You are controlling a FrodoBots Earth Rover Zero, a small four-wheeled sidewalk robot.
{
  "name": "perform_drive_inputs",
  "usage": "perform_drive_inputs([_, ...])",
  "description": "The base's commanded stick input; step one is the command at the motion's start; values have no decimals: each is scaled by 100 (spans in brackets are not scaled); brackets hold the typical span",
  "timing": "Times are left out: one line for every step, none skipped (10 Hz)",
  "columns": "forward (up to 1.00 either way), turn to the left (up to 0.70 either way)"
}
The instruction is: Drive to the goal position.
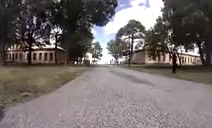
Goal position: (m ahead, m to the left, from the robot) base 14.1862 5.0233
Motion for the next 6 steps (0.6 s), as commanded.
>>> perform_drive_inputs([70, 0])
perform_drive_inputs([70, 0])
perform_drive_inputs([70, 0])
perform_drive_inputs([70, 0])
perform_drive_inputs([70, 0])
perform_drive_inputs([70, 0])
